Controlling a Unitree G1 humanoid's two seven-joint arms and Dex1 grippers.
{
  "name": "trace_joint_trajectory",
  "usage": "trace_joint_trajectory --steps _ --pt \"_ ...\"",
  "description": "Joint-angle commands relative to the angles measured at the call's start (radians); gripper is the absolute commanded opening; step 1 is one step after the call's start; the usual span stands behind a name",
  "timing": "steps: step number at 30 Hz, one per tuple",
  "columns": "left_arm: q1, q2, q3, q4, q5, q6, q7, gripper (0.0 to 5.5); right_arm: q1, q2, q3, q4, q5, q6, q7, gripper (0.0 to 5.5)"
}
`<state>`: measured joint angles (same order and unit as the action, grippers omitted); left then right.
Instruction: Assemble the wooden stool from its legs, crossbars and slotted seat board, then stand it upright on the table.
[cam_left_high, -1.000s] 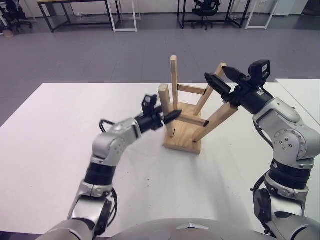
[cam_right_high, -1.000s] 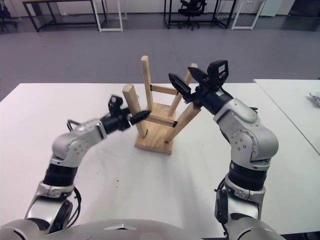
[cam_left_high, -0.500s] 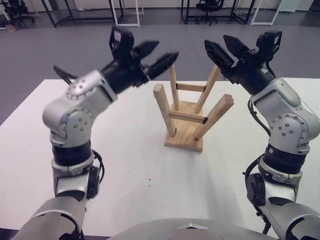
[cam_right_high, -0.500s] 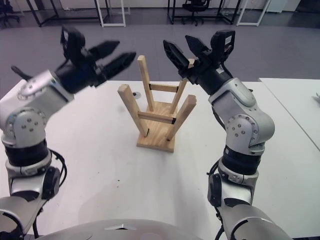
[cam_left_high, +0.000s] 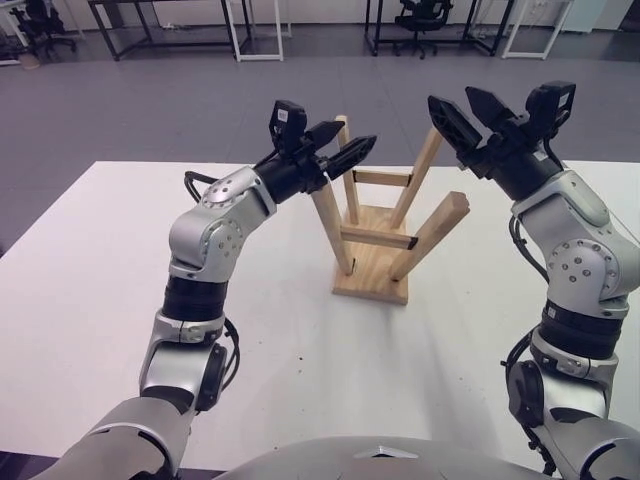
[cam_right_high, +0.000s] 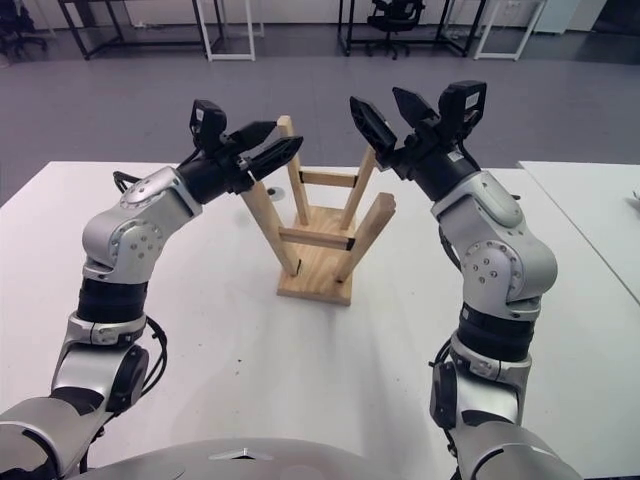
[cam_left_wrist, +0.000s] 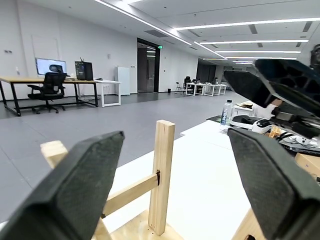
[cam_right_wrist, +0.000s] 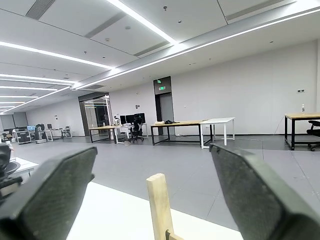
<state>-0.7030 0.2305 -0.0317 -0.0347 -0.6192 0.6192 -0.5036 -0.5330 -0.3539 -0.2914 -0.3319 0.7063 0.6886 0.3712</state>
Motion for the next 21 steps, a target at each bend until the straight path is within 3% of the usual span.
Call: trace_joint_trajectory --steps 1,5,10,12,17,19,21 --pt "-0.092 -0.052 0.070 0.041 -0.065 0.083 0.056 3.82 0.027 -0.003 0.009 0.001 0.005 0.001 -0.006 4.21" --pt "-0.225 -0.092 0.182 -0.016 -0.199 0.157 0.143 3.82 0.005 -0.008 -0.044 -0.002 0.058 0.007 -0.029 4.21" --pt "-0.368 0.029 0.226 -0.082 -0.202 0.185 0.161 3.82 -0.172 -0.036 -0.086 -0.059 0.223 0.044 -0.077 4.21" --pt "-0.362 0.052 0.211 -0.073 -0.183 0.182 0.143 3.82 -0.158 -0.040 -0.071 -0.051 0.239 0.061 -0.091 4.21" --pt "-0.124 -0.039 -0.011 0.093 -0.005 0.052 0.059 3.82 0.103 0.025 0.004 0.007 0.159 0.027 -0.086 4.21" --pt "0.006 -0.027 -0.153 0.206 0.142 -0.059 0.004 3.82 0.180 0.022 0.061 0.067 0.077 0.004 -0.076 4.21" --pt "0.051 -0.032 -0.175 0.273 0.197 -0.122 -0.013 3.82 0.182 0.014 0.096 0.100 0.033 -0.011 -0.071 4.21"
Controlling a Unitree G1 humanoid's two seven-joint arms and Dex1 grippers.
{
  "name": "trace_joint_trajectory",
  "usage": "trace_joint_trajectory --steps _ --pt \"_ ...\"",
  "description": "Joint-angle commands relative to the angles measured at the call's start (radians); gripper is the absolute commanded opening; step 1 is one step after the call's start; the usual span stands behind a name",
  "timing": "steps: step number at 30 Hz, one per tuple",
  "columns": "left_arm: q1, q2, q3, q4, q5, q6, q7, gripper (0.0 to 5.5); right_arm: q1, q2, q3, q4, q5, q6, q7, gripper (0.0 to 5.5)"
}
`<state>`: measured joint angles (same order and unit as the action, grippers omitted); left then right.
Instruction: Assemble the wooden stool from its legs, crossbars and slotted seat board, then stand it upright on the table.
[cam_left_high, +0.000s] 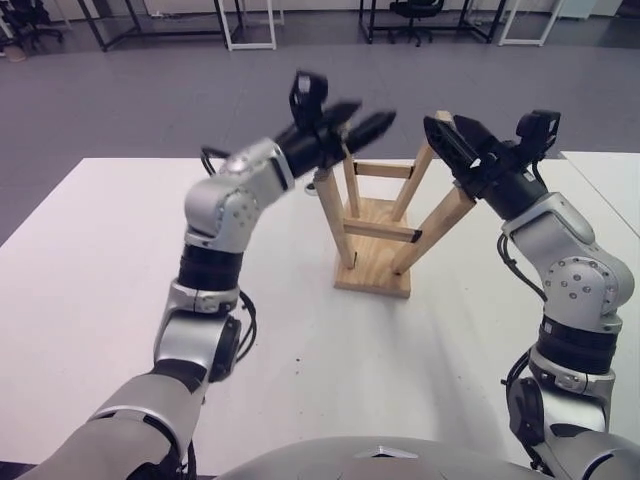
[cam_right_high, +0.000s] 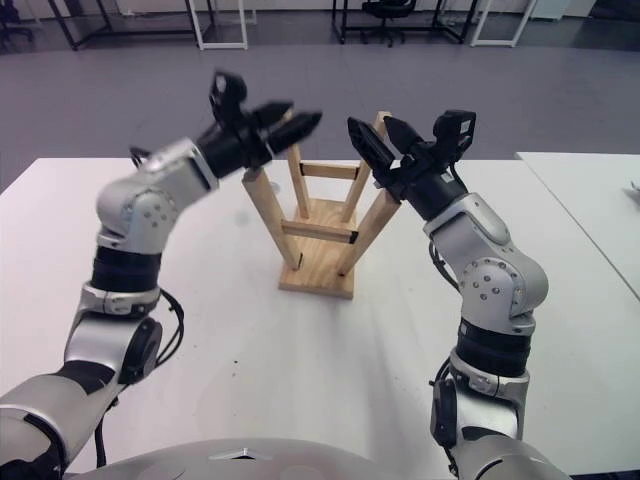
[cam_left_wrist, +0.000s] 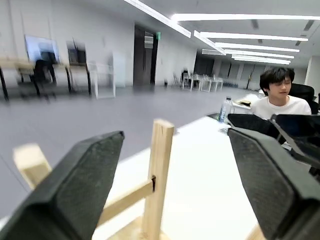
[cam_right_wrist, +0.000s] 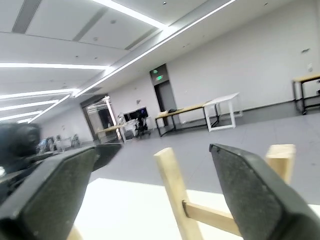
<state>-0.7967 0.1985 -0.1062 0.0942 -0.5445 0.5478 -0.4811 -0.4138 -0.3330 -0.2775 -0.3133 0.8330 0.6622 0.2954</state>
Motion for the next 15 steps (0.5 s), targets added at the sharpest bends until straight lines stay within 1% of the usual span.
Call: trace_joint_trajectory --steps 1,5,8,9,11,12,14,15 --pt "0.126 -0.006 -0.071 0.143 0.111 -0.061 -0.037 3.82 0.032 -0.005 0.075 0.084 -0.084 0.012 0.004 4.21" --pt "0.029 -0.019 0.020 0.093 0.041 -0.049 -0.032 3.82 -0.077 -0.001 0.026 0.083 -0.029 -0.007 -0.012 4.21" --pt "-0.051 -0.028 0.128 0.003 -0.066 0.029 0.009 3.82 -0.164 -0.011 -0.059 0.077 0.054 -0.016 -0.032 4.21" --pt "-0.079 -0.023 0.157 -0.022 -0.088 0.048 0.021 3.82 -0.188 -0.027 -0.090 0.102 0.069 -0.021 -0.033 4.21" --pt "-0.124 -0.005 0.194 -0.061 -0.114 0.073 0.031 3.82 -0.205 -0.078 -0.113 0.167 0.032 -0.037 -0.014 4.21" --pt "-0.140 0.013 0.219 -0.094 -0.133 0.090 0.035 3.82 -0.193 -0.123 -0.082 0.214 -0.029 -0.049 0.021 4.21" --pt "-0.122 0.087 0.267 -0.162 -0.147 0.121 0.030 3.82 -0.095 -0.247 0.139 0.267 -0.253 -0.123 0.169 4.21" --pt "-0.092 0.125 0.291 -0.186 -0.147 0.135 0.030 3.82 -0.043 -0.279 0.231 0.256 -0.321 -0.159 0.249 4.21"
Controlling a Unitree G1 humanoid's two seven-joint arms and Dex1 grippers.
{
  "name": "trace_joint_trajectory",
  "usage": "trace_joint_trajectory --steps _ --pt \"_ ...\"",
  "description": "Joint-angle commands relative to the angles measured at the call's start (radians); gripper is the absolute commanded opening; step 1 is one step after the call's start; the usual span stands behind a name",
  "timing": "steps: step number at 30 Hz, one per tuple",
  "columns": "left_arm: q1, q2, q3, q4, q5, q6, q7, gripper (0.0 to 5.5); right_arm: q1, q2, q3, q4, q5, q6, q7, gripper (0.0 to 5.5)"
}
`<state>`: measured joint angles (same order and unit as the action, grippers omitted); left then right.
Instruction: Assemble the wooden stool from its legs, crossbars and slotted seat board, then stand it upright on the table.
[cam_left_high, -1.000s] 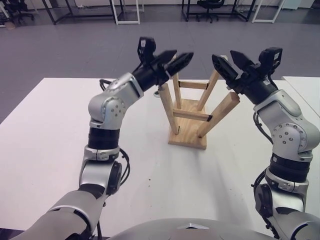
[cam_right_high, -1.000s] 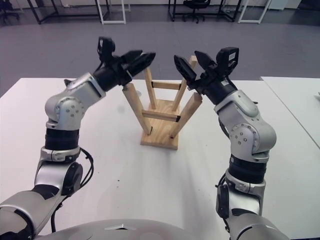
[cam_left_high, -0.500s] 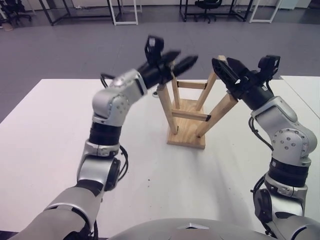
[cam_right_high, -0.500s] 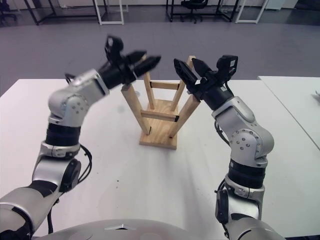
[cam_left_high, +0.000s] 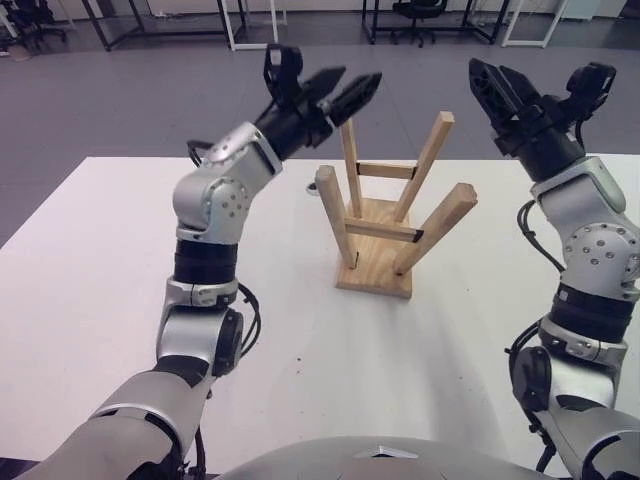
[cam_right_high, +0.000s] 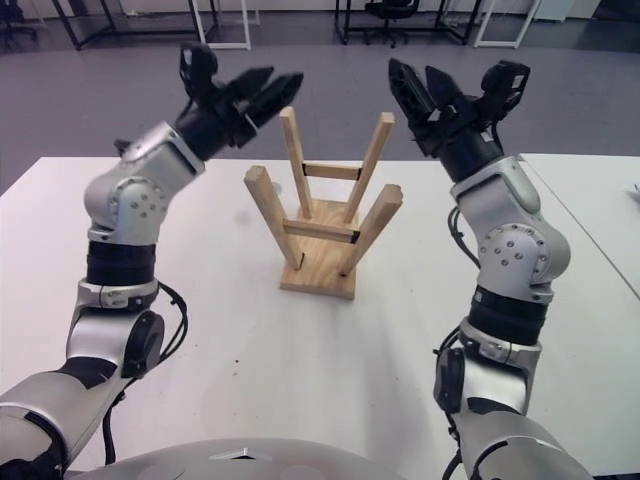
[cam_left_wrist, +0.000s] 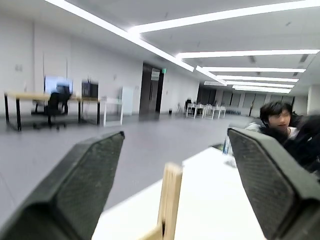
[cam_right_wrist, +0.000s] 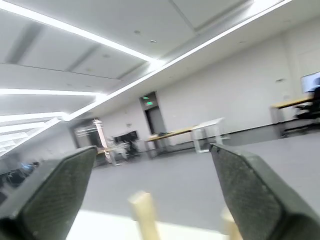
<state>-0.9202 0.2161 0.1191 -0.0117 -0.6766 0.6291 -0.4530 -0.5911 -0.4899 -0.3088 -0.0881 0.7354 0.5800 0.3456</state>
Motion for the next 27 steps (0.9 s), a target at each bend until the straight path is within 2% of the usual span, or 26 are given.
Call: trace_joint_trajectory --steps 1,4,5,7,8,9,12,14,16,18,20,22,27 --pt "0.073 0.139 0.103 -0.097 -0.024 0.073 0.011 3.82 0.191 -0.136 0.322 -0.020 -0.235 -0.097 0.280 4.21" --pt "0.250 0.250 0.252 -0.138 -0.027 0.117 0.052 3.82 0.292 -0.136 0.402 -0.293 -0.129 -0.060 0.424 4.21" --pt "0.308 0.282 0.280 -0.148 -0.004 0.115 0.059 3.82 0.295 -0.127 0.430 -0.360 -0.124 -0.044 0.426 4.21" --pt "0.426 0.289 0.382 -0.194 -0.038 0.151 0.107 3.82 0.233 -0.095 0.503 -0.414 -0.277 -0.053 0.317 4.21" --pt "0.506 0.304 0.392 -0.234 -0.020 0.157 0.111 3.82 0.185 -0.104 0.478 -0.459 -0.307 -0.034 0.267 4.21" --pt "0.598 0.321 0.379 -0.284 0.014 0.166 0.117 3.82 0.114 -0.113 0.398 -0.516 -0.270 0.019 0.215 4.21" --pt "0.810 0.323 0.341 -0.414 0.039 0.223 0.136 3.82 -0.058 -0.153 0.096 -0.528 -0.017 0.158 0.128 4.21" --pt "0.937 0.378 0.251 -0.469 0.105 0.234 0.115 3.82 -0.020 -0.248 0.063 -0.390 -0.111 0.117 0.179 4.21" --pt "1.070 0.513 0.087 -0.490 0.284 0.143 0.063 3.82 0.080 -0.292 0.184 -0.120 -0.307 -0.053 0.246 4.21" --pt "1.145 0.597 -0.036 -0.486 0.406 0.062 0.010 3.82 0.128 -0.261 0.294 0.174 -0.470 -0.247 0.258 4.21" --pt "1.129 0.551 -0.107 -0.472 0.424 0.053 0.010 3.82 0.161 -0.183 0.407 0.470 -0.606 -0.454 0.252 4.21" --pt "1.081 0.479 -0.190 -0.433 0.451 0.043 0.031 3.82 0.208 -0.130 0.487 0.647 -0.687 -0.615 0.267 4.21" --pt "0.921 0.351 -0.333 -0.269 0.538 -0.033 0.052 3.82 0.313 -0.092 0.474 0.702 -0.647 -0.791 0.404 4.21"
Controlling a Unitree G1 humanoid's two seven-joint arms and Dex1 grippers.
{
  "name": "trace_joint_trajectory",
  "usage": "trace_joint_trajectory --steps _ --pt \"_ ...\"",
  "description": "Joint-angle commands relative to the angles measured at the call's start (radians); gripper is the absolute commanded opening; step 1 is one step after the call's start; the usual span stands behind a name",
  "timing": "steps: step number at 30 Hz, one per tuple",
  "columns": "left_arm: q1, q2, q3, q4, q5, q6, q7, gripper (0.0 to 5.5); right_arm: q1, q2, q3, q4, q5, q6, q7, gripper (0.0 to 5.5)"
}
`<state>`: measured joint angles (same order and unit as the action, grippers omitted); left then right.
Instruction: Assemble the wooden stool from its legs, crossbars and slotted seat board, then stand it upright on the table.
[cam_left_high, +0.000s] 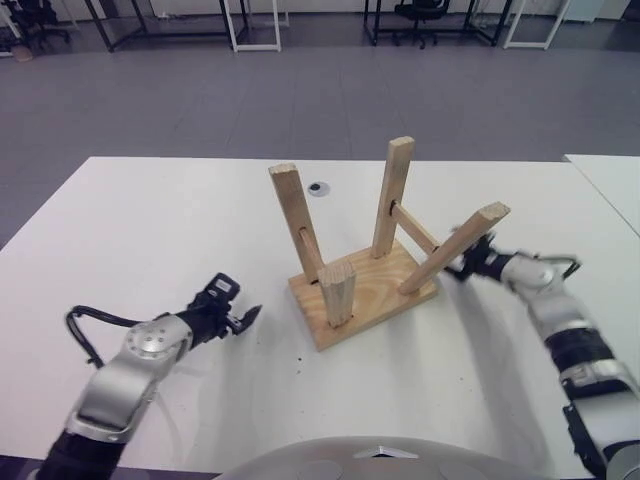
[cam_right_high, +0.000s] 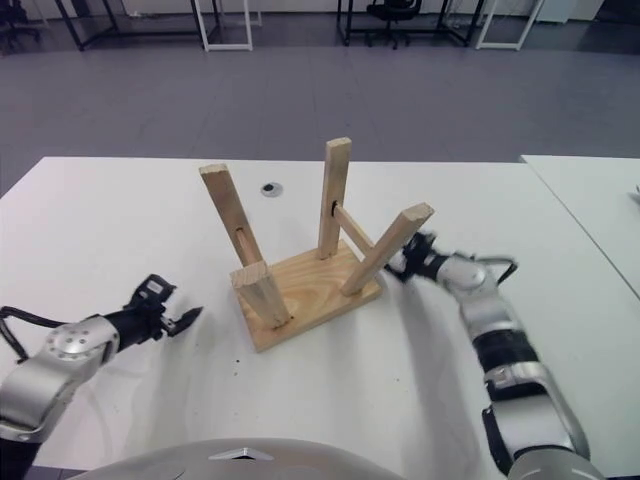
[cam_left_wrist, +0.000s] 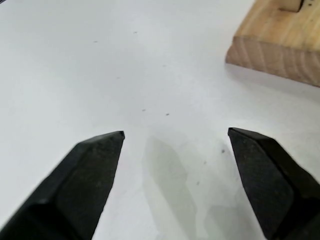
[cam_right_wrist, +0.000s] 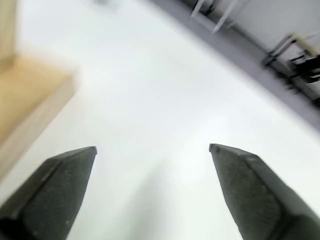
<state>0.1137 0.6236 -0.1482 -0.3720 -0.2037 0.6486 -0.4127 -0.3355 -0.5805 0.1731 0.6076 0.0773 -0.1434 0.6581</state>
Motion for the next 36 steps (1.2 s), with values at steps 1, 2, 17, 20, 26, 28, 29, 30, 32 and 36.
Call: trace_joint_trajectory --steps 1,2,17,20,26,28,29,30,32,36 --pt "-0.144 -0.073 -0.081 0.127 0.082 -0.068 0.008 3.82 0.089 -0.004 -0.002 -0.034 0.014 -0.076 0.120 4.21" --pt "-0.162 -0.085 -0.088 0.155 0.095 -0.080 0.007 3.82 0.115 -0.004 0.002 -0.076 0.019 -0.075 0.139 4.21" --pt "0.250 -0.051 0.038 0.010 0.165 -0.268 0.005 3.82 0.503 -0.006 -0.121 -0.607 0.072 0.162 0.034 4.21" --pt "0.232 -0.087 0.009 -0.004 0.154 -0.232 0.002 3.82 0.514 0.017 -0.104 -0.635 0.061 0.193 0.023 4.21" --pt "0.231 -0.149 -0.016 -0.147 0.077 -0.074 -0.005 3.82 0.585 0.017 -0.055 -0.861 0.211 0.354 0.118 4.21" --pt "0.201 -0.200 0.012 -0.295 -0.073 0.065 -0.022 3.82 0.612 0.003 -0.065 -1.004 0.328 0.474 0.138 4.21" --pt "0.180 -0.224 0.039 -0.366 -0.161 0.122 -0.032 3.82 0.619 -0.008 -0.083 -1.068 0.384 0.531 0.137 4.21" --pt "0.159 -0.246 0.073 -0.418 -0.237 0.170 -0.039 3.82 0.622 -0.020 -0.102 -1.117 0.426 0.578 0.132 4.21" --pt "0.132 -0.276 0.164 -0.486 -0.375 0.241 -0.047 3.82 0.630 -0.053 -0.149 -1.195 0.501 0.658 0.138 4.21" --pt "0.153 -0.199 0.343 -0.537 -0.525 0.310 -0.105 3.82 0.663 -0.152 -0.288 -1.288 0.641 0.785 0.186 4.21"
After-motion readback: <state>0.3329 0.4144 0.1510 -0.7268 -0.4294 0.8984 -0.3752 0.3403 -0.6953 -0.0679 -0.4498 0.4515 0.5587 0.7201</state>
